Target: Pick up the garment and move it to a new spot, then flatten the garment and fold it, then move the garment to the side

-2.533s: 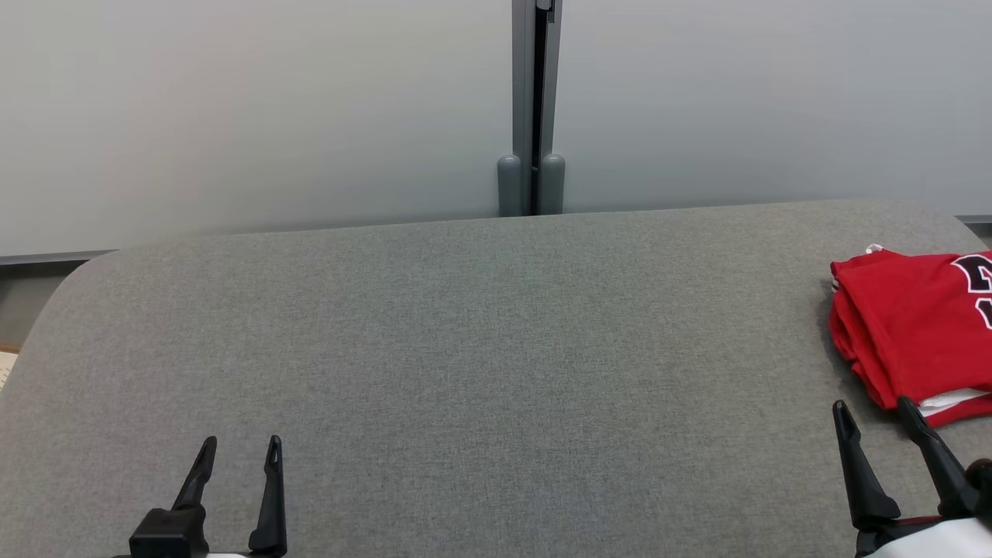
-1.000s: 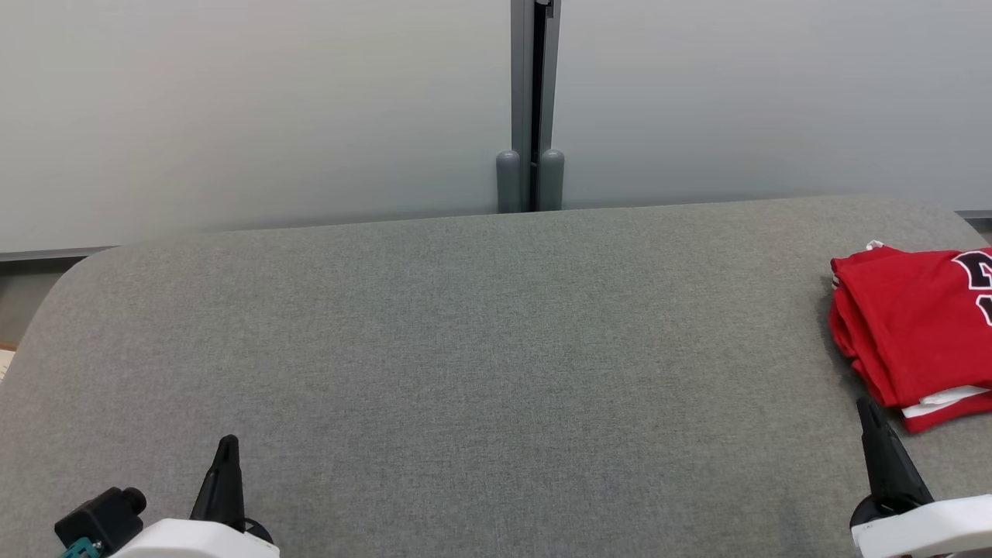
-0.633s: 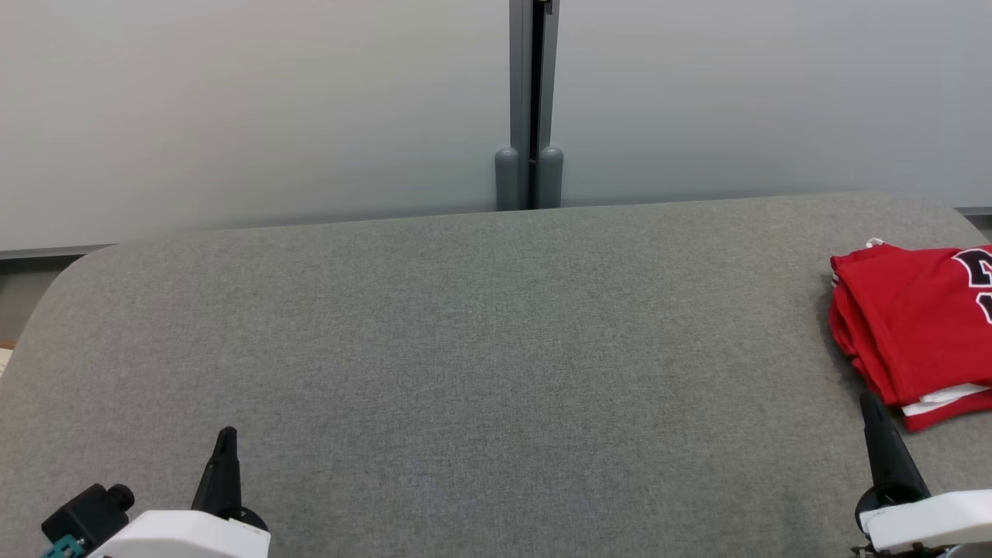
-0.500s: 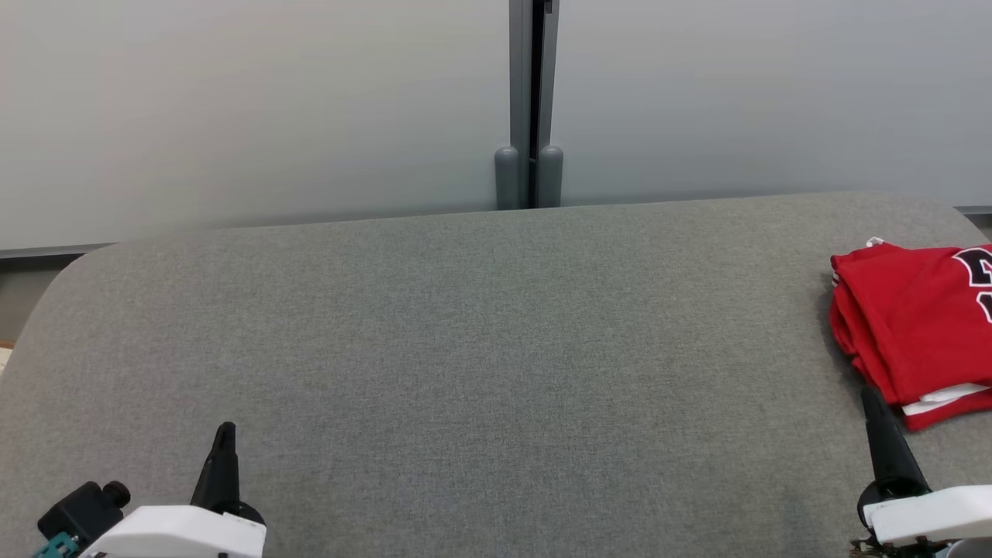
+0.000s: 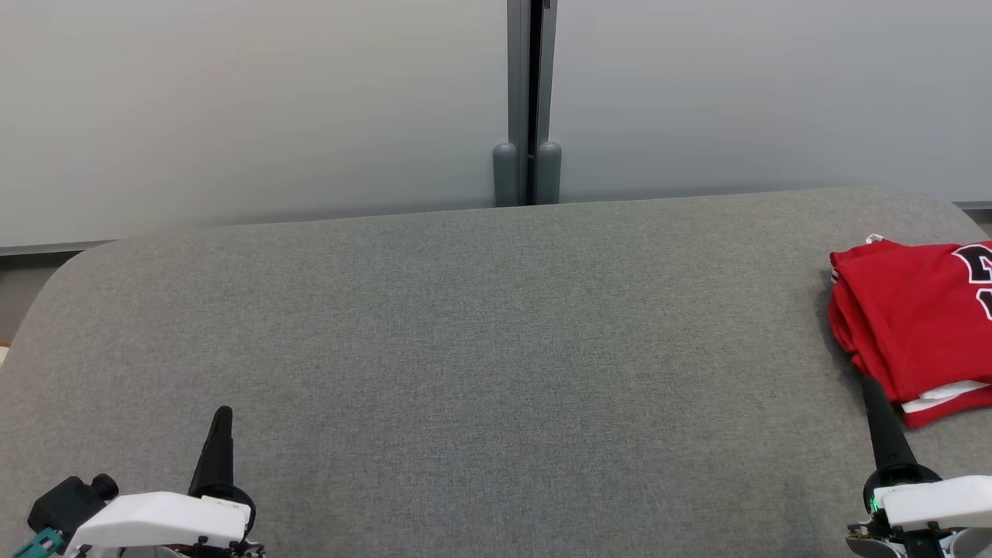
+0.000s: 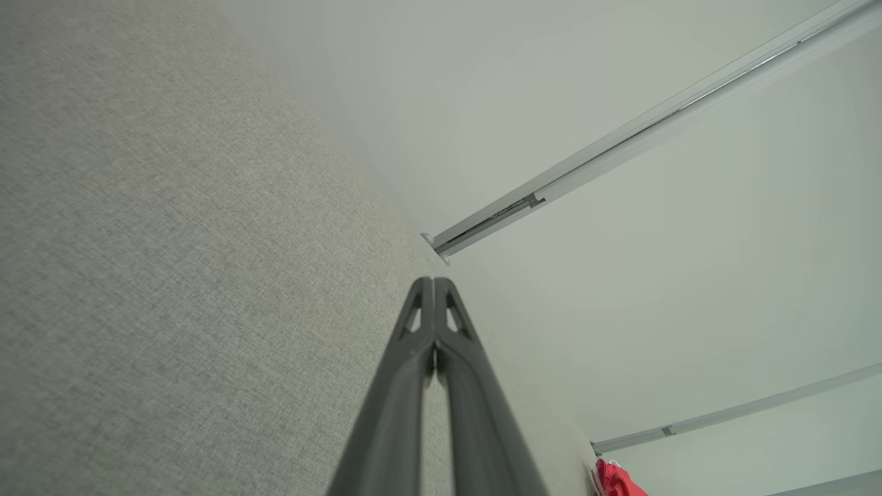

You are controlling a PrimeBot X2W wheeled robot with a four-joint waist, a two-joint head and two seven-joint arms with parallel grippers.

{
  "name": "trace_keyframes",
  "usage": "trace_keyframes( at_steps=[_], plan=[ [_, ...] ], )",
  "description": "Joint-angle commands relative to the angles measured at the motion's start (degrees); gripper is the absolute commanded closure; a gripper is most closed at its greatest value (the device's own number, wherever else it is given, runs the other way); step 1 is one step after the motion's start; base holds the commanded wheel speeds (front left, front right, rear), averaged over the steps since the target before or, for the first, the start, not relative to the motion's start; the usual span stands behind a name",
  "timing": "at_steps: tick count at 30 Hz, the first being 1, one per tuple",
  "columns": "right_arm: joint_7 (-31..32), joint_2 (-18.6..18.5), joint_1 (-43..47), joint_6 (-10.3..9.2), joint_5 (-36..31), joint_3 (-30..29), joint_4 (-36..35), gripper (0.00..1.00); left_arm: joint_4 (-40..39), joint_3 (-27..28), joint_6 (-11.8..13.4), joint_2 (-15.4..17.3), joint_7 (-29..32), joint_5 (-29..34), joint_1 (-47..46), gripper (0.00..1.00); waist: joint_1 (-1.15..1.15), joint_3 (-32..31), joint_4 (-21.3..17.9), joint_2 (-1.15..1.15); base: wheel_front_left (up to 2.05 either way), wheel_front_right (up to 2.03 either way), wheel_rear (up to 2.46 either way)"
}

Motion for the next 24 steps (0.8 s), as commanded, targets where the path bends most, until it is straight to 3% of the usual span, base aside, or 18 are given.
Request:
trace_keyframes(
  at_steps=[1, 24],
  plan=[
    [0.4, -0.1, -1.3, 0.02, 1.5, -0.5, -0.2, 1.00, -0.4, 0.7, -0.6, 0.1, 0.3, -1.5, -1.6, 1.00, 0.00, 0.0, 0.0, 0.00, 0.00, 0.00, 0.00],
    [1.4, 1.1, -3.6, 0.02, 12.6, -1.5, 2.3, 1.00, 0.2, 3.1, -3.0, -1.2, 3.2, -12.7, -3.5, 1.00, 0.00, 0.6, -0.2, 0.00, 0.00, 0.00, 0.00]
  ],
)
